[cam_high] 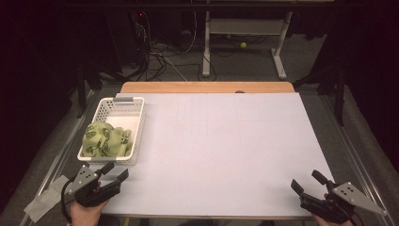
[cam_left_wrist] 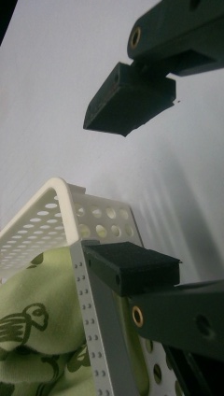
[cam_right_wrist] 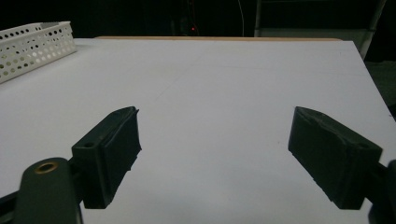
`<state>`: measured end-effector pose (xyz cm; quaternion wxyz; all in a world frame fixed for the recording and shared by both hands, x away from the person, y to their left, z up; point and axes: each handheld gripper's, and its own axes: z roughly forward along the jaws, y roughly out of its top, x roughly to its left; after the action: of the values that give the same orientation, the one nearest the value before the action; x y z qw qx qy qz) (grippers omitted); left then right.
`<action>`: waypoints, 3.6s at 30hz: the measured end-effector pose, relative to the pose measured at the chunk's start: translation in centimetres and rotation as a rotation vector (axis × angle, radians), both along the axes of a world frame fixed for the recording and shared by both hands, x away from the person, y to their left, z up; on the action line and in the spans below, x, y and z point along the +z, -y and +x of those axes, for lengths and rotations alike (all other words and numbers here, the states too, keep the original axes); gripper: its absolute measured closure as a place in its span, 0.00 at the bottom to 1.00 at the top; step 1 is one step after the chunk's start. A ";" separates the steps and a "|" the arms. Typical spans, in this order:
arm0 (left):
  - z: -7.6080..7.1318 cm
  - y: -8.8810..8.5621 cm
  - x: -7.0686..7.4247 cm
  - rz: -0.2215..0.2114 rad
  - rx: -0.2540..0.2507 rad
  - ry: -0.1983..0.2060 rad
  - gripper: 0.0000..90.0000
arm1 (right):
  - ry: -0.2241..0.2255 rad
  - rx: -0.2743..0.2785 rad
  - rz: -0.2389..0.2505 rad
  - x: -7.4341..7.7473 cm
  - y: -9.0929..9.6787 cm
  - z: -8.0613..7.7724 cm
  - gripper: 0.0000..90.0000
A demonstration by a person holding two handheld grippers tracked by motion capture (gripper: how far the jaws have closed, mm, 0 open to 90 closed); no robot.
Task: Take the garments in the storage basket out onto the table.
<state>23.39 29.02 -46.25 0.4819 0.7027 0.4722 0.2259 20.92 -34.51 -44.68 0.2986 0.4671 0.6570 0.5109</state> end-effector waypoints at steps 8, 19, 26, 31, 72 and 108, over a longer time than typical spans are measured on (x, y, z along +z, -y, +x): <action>0.0 -0.1 0.0 -0.004 0.002 -0.001 0.36 | -0.004 0.001 0.001 0.0 -0.1 0.1 0.19; -0.4 0.0 0.3 -0.007 0.007 0.019 0.36 | 0.003 0.003 -0.002 0.0 -0.1 0.0 0.19; -0.4 -0.1 0.6 -0.009 0.020 0.020 0.35 | -0.004 0.010 0.004 -0.1 -0.1 0.2 0.19; -0.7 -0.1 0.7 -0.013 0.028 0.021 0.35 | 0.003 0.018 0.004 0.0 -0.2 0.2 0.19; -0.8 -3.0 4.8 0.032 0.108 -0.058 0.24 | 0.002 0.038 0.006 0.0 -0.4 0.5 0.19; 6.1 -5.5 8.0 0.138 0.148 -0.248 0.07 | 0.014 0.040 -0.006 0.0 -0.5 0.5 0.19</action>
<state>29.46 34.49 -38.24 0.3525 0.7201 0.5618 0.2039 21.41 -34.01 -44.67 0.2940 0.4493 0.6657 0.5181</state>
